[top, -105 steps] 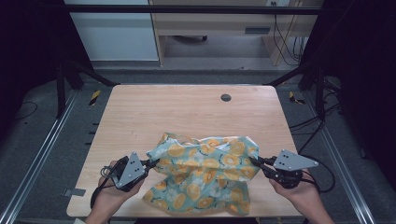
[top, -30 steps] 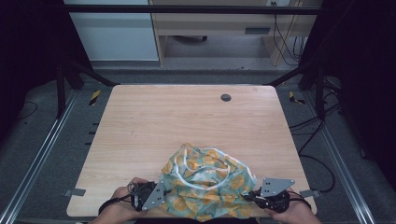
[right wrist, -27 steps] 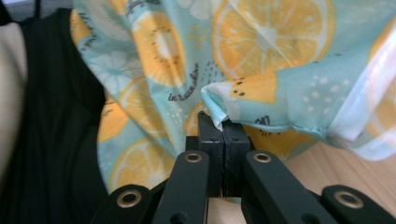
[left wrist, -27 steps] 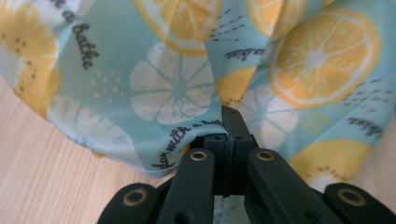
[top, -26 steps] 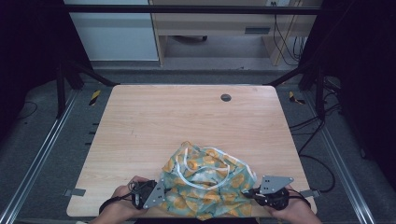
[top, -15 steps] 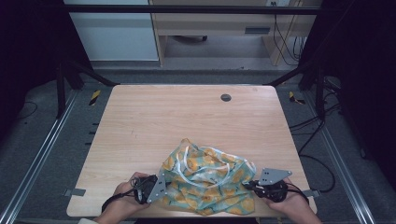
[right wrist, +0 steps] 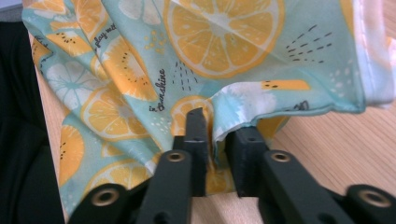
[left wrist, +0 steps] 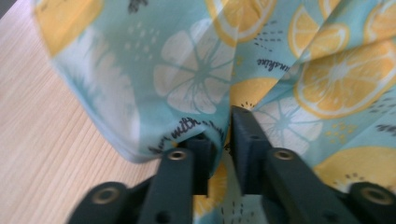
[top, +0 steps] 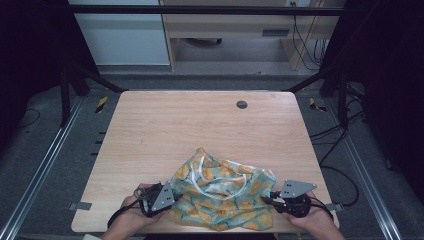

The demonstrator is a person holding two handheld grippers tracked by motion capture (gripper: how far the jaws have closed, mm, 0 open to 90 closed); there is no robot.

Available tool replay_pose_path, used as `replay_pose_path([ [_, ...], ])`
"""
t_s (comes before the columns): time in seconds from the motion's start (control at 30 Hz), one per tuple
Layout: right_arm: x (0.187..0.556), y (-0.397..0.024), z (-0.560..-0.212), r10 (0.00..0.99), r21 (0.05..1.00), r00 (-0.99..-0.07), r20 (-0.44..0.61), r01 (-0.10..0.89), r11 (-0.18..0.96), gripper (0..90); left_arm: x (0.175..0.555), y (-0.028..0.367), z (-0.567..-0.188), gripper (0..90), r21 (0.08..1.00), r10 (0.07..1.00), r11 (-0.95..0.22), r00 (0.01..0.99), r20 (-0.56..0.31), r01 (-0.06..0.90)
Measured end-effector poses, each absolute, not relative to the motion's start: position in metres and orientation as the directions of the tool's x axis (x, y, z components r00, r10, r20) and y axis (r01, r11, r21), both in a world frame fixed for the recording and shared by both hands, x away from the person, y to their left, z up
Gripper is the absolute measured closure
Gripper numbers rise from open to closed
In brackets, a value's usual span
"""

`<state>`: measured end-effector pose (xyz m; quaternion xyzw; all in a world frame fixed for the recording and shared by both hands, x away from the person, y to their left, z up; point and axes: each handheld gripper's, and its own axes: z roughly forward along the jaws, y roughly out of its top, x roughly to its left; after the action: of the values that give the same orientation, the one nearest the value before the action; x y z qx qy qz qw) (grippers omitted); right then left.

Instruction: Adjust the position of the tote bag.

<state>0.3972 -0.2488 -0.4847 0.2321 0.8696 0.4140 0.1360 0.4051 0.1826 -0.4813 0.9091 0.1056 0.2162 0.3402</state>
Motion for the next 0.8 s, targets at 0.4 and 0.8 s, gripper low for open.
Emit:
replay_pose_path([
  [0.4,0.38,-0.264,-0.484,0.581,0.79,-0.813,-0.036,0.333,0.515,31.0,0.394,0.197,-0.475,40.3,0.735,0.448,-0.652,0.876,0.177,0.185],
  [0.8,0.381,-0.281,-0.476,0.635,0.804,-0.773,-0.009,0.372,0.464,19.1,0.392,0.212,-0.469,24.7,0.768,0.54,-0.574,0.836,0.094,0.284],
])
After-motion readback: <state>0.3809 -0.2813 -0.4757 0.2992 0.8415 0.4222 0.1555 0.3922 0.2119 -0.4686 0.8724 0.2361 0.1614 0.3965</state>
